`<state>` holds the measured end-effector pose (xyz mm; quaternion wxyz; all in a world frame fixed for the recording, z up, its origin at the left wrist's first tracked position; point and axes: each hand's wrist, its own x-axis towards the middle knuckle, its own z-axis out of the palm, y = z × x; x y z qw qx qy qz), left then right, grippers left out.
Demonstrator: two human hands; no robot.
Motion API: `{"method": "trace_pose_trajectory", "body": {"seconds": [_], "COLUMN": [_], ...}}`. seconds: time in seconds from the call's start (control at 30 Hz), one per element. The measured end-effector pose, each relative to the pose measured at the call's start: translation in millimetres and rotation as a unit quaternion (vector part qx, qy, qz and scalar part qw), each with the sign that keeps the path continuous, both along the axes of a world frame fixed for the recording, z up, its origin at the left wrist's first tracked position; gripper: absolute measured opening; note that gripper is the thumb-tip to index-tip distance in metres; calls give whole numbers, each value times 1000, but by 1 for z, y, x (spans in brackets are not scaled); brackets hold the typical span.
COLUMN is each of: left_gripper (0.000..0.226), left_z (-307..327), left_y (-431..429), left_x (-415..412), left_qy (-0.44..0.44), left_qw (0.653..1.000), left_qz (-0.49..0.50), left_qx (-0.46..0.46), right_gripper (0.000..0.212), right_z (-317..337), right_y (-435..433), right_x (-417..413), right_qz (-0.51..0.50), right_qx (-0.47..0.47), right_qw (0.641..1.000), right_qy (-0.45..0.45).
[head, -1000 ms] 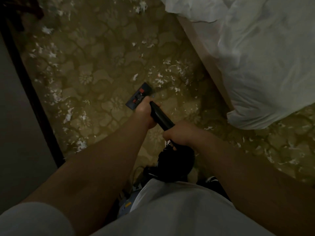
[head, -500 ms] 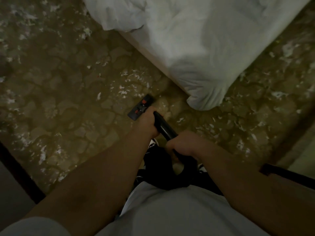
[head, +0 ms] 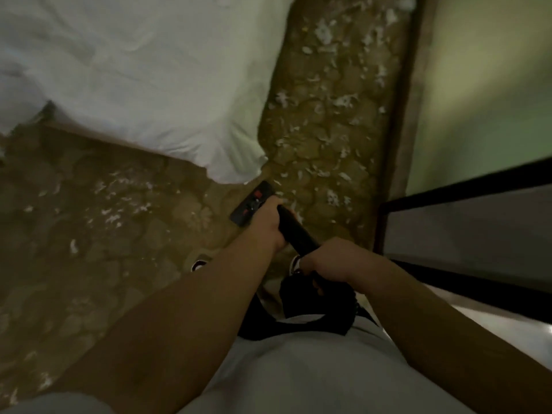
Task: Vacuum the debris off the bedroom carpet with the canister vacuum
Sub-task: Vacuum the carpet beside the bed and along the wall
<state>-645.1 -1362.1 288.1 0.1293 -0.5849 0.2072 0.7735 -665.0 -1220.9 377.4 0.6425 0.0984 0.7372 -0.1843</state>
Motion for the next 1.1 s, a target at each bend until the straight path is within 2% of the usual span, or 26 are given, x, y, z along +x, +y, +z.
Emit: {"method": "trace_pose_trajectory", "body": {"seconds": [0.07,0.13,0.33,0.5,0.63,0.8,0.97,1.1], "left_gripper": [24,30,9,10,16,17,18,21], "left_z": [1,4,16,8,-1,-3,-1,1], "left_y": [33,64,150,197,202,165,111,63], "left_x": [-12,-23,-39,-30,-17,-16,-32,-50], "left_qy": [-7,-17,-8,8,2,-2,3,-18], "left_qw": [999,997,980,946,925,927,938,950], "left_qz": [-38,-69,-195,-322,-378,-375,-346,-312], "left_qx": [14,22,47,46,39,26,1,-13], "right_gripper": [22,22,16,20,17,19,19,28], "right_z": [3,8,18,22,11,3,2,-4], "right_y": [34,65,136,163,154,116,76,35], "right_x": [1,6,39,73,100,105,84,58], "right_qz": [-58,-112,-255,-339,-417,-440,-410,-363], "right_qx": [1,5,3,13,27,6,-16,-21], "right_qw": [998,994,966,939,907,896,910,931], "right_qy": [-2,1,40,59,56,54,50,32]}}
